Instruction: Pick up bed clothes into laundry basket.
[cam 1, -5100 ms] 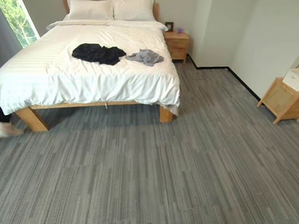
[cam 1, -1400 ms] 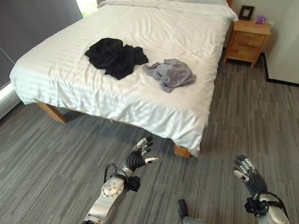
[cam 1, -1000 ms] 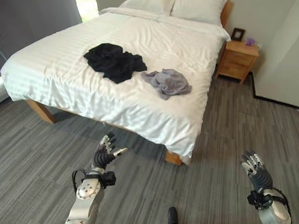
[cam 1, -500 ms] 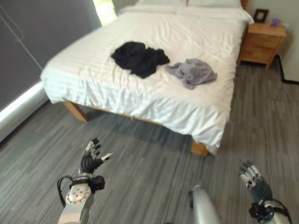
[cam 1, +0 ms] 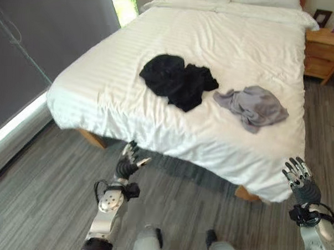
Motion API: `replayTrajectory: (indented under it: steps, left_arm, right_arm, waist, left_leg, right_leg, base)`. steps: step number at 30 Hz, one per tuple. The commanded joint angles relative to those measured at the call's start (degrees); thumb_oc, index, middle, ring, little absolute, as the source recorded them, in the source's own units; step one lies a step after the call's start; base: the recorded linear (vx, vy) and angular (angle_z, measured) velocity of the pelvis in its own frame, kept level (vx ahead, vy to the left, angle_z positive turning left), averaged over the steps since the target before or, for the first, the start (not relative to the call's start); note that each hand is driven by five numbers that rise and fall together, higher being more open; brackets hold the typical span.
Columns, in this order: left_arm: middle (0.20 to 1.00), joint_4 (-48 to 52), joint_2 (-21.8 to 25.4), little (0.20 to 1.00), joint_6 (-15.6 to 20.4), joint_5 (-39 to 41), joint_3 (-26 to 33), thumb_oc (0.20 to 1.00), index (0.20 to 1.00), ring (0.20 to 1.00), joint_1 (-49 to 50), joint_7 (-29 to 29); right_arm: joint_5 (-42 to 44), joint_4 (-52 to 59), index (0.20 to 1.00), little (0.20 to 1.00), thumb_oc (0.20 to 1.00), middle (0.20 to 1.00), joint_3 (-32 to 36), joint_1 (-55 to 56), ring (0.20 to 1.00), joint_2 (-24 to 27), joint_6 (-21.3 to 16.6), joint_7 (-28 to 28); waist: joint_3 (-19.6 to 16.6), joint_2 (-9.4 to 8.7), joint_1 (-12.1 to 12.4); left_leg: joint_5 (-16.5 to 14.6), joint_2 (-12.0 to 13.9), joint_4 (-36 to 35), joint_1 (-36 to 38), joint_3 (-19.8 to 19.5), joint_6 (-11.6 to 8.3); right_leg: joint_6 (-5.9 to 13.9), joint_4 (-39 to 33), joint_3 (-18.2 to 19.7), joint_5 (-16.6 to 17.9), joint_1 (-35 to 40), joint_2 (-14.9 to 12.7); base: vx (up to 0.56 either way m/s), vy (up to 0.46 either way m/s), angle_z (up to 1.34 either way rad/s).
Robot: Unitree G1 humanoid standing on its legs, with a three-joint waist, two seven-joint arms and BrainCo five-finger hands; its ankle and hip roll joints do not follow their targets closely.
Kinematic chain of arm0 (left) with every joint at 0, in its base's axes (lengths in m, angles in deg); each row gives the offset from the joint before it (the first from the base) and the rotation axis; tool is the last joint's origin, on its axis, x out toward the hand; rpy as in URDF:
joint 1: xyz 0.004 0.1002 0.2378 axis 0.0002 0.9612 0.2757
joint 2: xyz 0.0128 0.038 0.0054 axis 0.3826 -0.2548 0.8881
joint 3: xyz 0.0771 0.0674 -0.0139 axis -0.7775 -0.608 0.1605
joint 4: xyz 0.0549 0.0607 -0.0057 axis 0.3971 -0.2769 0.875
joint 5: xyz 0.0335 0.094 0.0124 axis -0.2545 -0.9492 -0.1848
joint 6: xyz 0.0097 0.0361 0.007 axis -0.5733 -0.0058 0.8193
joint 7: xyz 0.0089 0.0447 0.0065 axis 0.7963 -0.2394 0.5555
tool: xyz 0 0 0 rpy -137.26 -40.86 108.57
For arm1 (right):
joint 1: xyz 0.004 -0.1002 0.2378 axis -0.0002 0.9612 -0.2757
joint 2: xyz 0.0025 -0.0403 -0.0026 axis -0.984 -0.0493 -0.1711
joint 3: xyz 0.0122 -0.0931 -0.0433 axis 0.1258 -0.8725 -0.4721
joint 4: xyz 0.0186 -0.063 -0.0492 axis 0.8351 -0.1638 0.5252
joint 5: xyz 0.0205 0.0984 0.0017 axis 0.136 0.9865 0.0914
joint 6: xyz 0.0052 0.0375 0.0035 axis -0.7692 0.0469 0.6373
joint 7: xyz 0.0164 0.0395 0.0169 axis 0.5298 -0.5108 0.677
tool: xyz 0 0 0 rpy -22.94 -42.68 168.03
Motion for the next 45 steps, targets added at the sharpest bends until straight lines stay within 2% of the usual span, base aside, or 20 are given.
replayTrajectory:
  steps: [1, 2, 5, 7, 9, 10, 11, 12, 14, 16, 17, 18, 19, 20, 23, 26, 28, 33, 41, 45]
  left_arm:
    - [1.000, 3.0, 3.3, 1.000, 3.4, 2.1, 1.1, 1.000, 1.000, 1.000, -0.9, -0.3]
    - [1.000, 2.8, 3.5, 1.000, 3.7, 1.5, 1.9, 1.000, 1.000, 1.000, -0.4, -0.3]
    - [1.000, 3.1, 4.0, 1.000, 4.2, 1.0, 3.1, 1.000, 1.000, 1.000, -0.4, 0.2]
    - [1.000, 3.5, 4.7, 1.000, 4.6, 1.2, 3.6, 1.000, 1.000, 1.000, -0.4, 0.1]
    - [1.000, 3.7, 6.2, 1.000, 4.6, 0.6, 3.7, 1.000, 1.000, 1.000, -2.2, -0.8]
    - [1.000, 6.2, 11.5, 1.000, 5.0, -1.7, 5.5, 1.000, 1.000, 1.000, -4.3, -1.6]
    - [1.000, 6.2, 11.5, 1.000, 5.0, -1.7, 5.5, 1.000, 1.000, 1.000, -4.3, -1.6]
    - [1.000, 7.4, 12.0, 1.000, 5.2, -1.1, 6.8, 1.000, 1.000, 1.000, -3.7, -1.3]
    - [1.000, 7.1, 11.3, 1.000, 4.9, -0.8, 6.3, 1.000, 1.000, 1.000, -3.5, -0.7]
    - [1.000, 6.7, 9.4, 1.000, 4.0, 0.1, 5.5, 1.000, 1.000, 1.000, -2.1, 1.4]
    - [1.000, 7.7, 8.2, 1.000, 3.1, 1.3, 4.8, 1.000, 1.000, 1.000, 0.0, 3.2]
    - [1.000, 9.3, 7.4, 1.000, 2.1, 3.8, 2.4, 1.000, 1.000, 1.000, 2.1, 5.5]
    - [1.000, 10.6, 7.7, 1.000, 1.9, 4.9, 0.7, 1.000, 1.000, 1.000, 3.4, 6.9]
    - [1.000, 11.0, 7.8, 1.000, 1.8, 5.5, -0.1, 1.000, 1.000, 1.000, 3.8, 7.4]
    - [1.000, 11.4, 8.6, 1.000, 2.0, 7.3, -2.1, 1.000, 1.000, 1.000, 4.2, 7.7]
    - [1.000, 12.2, 10.3, 1.000, 2.2, 8.3, -3.0, 1.000, 1.000, 1.000, 4.1, 7.6]
    - [1.000, 12.3, 11.2, 1.000, 2.2, 8.7, -3.3, 1.000, 1.000, 1.000, 3.9, 7.4]
    - [1.000, 13.8, 13.4, 1.000, 2.2, 9.0, -3.2, 1.000, 1.000, 1.000, 3.3, 6.6]
    - [1.000, 14.5, 12.7, 1.000, 2.0, 9.2, -3.8, 1.000, 1.000, 1.000, 2.5, 5.4]
    - [1.000, 16.1, 13.4, 1.000, 2.5, 9.6, -4.0, 1.000, 1.000, 1.000, 1.3, 5.2]
  right_arm:
    - [-2.9, 2.7, 1.000, 1.000, 1.000, 1.000, 0.0, -0.6, 1.000, 4.1, -2.6, 0.3]
    - [-3.7, 1.7, 1.000, 1.000, 1.000, 1.000, -0.3, -1.7, 1.000, 4.5, -2.5, -0.1]
    - [-4.7, 3.8, 1.000, 1.000, 1.000, 1.000, 0.3, -2.6, 1.000, 4.7, -2.0, 1.7]
    - [-5.5, 4.0, 1.000, 1.000, 1.000, 1.000, 0.4, -3.0, 1.000, 4.0, -2.2, 1.0]
    - [-4.7, 3.7, 1.000, 1.000, 1.000, 1.000, -0.1, -4.7, 1.000, 1.7, -2.6, 0.1]
    - [-8.8, 2.2, 1.000, 1.000, 1.000, 1.000, -0.5, -7.0, 1.000, 1.8, -2.0, -1.0]
    - [-8.8, 2.2, 1.000, 1.000, 1.000, 1.000, -0.5, -7.0, 1.000, 1.7, -2.0, -1.1]
    - [-9.1, 1.0, 1.000, 1.000, 1.000, 1.000, 1.5, -8.1, 1.000, 3.1, -2.1, -2.3]
    - [-11.3, 0.0, 1.000, 1.000, 1.000, 1.000, 4.4, -7.6, 1.000, 5.3, -2.1, -3.9]
    - [-13.0, -2.1, 1.000, 1.000, 1.000, 1.000, 8.1, -7.9, 1.000, 10.5, -1.0, -4.3]
    - [-13.3, -4.9, 1.000, 1.000, 1.000, 1.000, 10.5, -8.0, 1.000, 15.6, -0.4, -4.7]
    - [-14.5, -12.2, 1.000, 1.000, 1.000, 1.000, 10.9, -11.1, 1.000, 25.4, 0.8, -5.3]
    - [-16.9, -17.6, 1.000, 1.000, 1.000, 1.000, 8.4, -14.8, 1.000, 32.8, 1.8, -4.0]
    - [-18.3, -20.8, 1.000, 1.000, 1.000, 1.000, 5.6, -18.0, 1.000, 35.9, 1.9, -3.8]
    - [-21.5, -31.6, 1.000, 1.000, 1.000, 1.000, -7.3, -33.4, 1.000, 43.0, 2.3, -3.8]
    - [-26.2, -42.6, 1.000, 1.000, 1.000, 1.000, -21.7, -51.1, 1.000, 46.2, 3.1, -5.2]
    - [-30.8, -52.4, 1.000, 1.000, 1.000, 1.000, -33.9, -66.6, 1.000, 44.9, 4.0, -6.5]
    - [-37.9, -63.1, 1.000, 1.000, 1.000, 1.000, -45.2, -84.0, 1.000, 39.0, 5.6, -10.8]
    - [-37.9, -64.3, 1.000, 1.000, 1.000, 1.000, -47.8, -87.7, 1.000, 33.8, 6.2, -11.4]
    - [-41.1, -65.7, 1.000, 1.000, 1.000, 1.000, -49.0, -87.8, 1.000, 31.8, 6.2, -11.9]
  waist:
    - [-1.2, 0.79, 1.6]
    - [-2.4, 1.26, 2.6]
    - [-3.5, 1.34, 2.5]
    - [-4.5, 1.05, 3.1]
    - [-5.0, 1.22, 2.8]
    - [-4.1, 1.15, 3.8]
    - [-4.1, 1.18, 3.8]
    - [-4.4, 0.83, 3.7]
    - [-4.8, 0.14, 2.9]
    - [-5.6, -0.73, 3.0]
    - [-6.0, -0.50, 3.1]
    - [-6.1, -0.41, 3.7]
    - [-5.8, -0.31, 4.6]
    - [-5.7, -0.16, 5.0]
    - [-4.9, 0.19, 6.1]
    - [-4.4, 0.37, 7.3]
    - [-3.7, 0.71, 8.3]
    - [-1.7, 1.71, 10.0]
    - [0.1, 2.44, 11.3]
    - [2.2, 4.18, 12.3]
  left_leg:
    - [11.5, -2.3, -14.7, 8.7, -1.4, -0.36]
    - [13.8, -1.6, -19.3, 8.0, -6.5, -2.27]
    - [13.2, -1.2, -16.6, 8.5, -3.4, -3.48]
    - [10.4, -2.2, -16.8, 10.4, -1.4, -2.34]
    - [8.9, -3.9, -19.6, 13.9, 2.4, -1.09]
    - [6.2, -4.7, -20.7, 17.9, 9.2, 0.09]
    - [6.2, -4.7, -20.7, 17.9, 9.2, 0.11]
    - [4.8, -4.9, -20.7, 18.4, 11.3, -0.48]
    - [4.3, -4.7, -20.7, 19.1, 10.7, -0.69]
    - [4.3, -4.2, -20.7, 19.4, 9.9, -1.27]
    - [4.7, -3.8, -20.7, 19.5, 9.4, -1.63]
    - [5.3, -3.3, -20.7, 19.3, 8.5, -2.13]
    - [5.7, -3.1, -20.7, 18.8, 8.1, -2.44]
    - [5.9, -3.0, -20.7, 18.6, 7.9, -2.59]
    - [6.5, -2.8, -20.7, 17.0, 7.3, -2.99]
    - [7.2, -2.5, -20.7, 14.8, 6.9, -3.29]
    - [7.8, -2.4, -20.7, 12.4, 6.2, -3.52]
    - [9.0, -2.5, -20.7, 6.9, 5.0, -4.24]
    - [10.1, -2.6, -20.7, 2.7, 4.6, -4.77]
    - [10.9, -3.3, -20.7, -0.3, 4.1, -5.15]
  right_leg:
    - [-1.74, -1.9, -0.3, 1.2, -2.3, 7.3]
    - [-1.52, -1.1, 4.1, -0.5, -0.6, 7.6]
    - [-0.20, -0.8, 7.0, -1.7, 2.3, 5.9]
    - [1.23, 0.5, 8.9, -1.6, 1.7, 3.5]
    - [3.88, 5.3, 9.3, 0.3, -1.4, 1.8]
    - [7.32, 6.5, 3.9, 6.9, -8.6, -1.5]
    - [7.35, 6.0, 3.8, 7.1, -8.4, -1.5]
    - [7.79, -1.5, 0.2, 8.8, -10.3, -3.1]
    - [7.41, -5.1, 1.7, 9.3, -9.7, -2.7]
    - [6.82, -8.0, -0.1, 8.8, -7.2, -2.5]
    - [6.44, -9.0, -1.2, 8.5, -5.6, -2.0]
    - [5.91, -9.3, -2.2, 7.9, -4.6, -1.4]
    - [5.67, -9.3, -2.8, 7.5, -4.4, -1.1]
    - [5.61, -9.3, -3.0, 7.4, -4.4, -1.0]
    - [5.50, -9.3, -3.6, 7.6, -5.4, -0.7]
    - [5.57, -9.3, -4.1, 7.9, -7.1, -0.4]
    - [5.62, -9.3, -4.3, 8.4, -9.1, -0.1]
    - [5.52, -9.3, -4.2, 9.7, -14.4, 0.1]
    - [5.59, -9.3, -3.9, 10.8, -18.7, 0.0]
    - [5.74, -9.3, -3.7, 11.7, -21.8, -0.3]
  base:
    - [0.92, 0.377, -1.13]
    - [0.83, 0.320, -1.20]
    - [0.47, 0.213, -1.69]
    - [0.40, 0.296, -1.27]
    - [0.36, 0.371, -1.62]
    - [0.27, 0.328, -2.19]
    - [0.24, 0.248, -1.61]
    - [0.14, -0.014, -1.23]
    - [0.21, -0.087, -0.11]
    - [0.18, -0.192, 0.67]
    - [0.16, -0.239, 0.59]
    - [0.14, -0.250, 0.08]
    - [0.08, -0.191, 0.44]
    - [0.01, -0.097, 0.39]
    - [-0.05, -0.044, 0.28]
    - [-0.09, -0.038, 0.03]
    - [-0.10, -0.047, 0.15]
    - [-0.06, -0.039, 0.31]
    - [-0.01, -0.024, 0.01]
    - [-0.05, -0.012, -0.01]
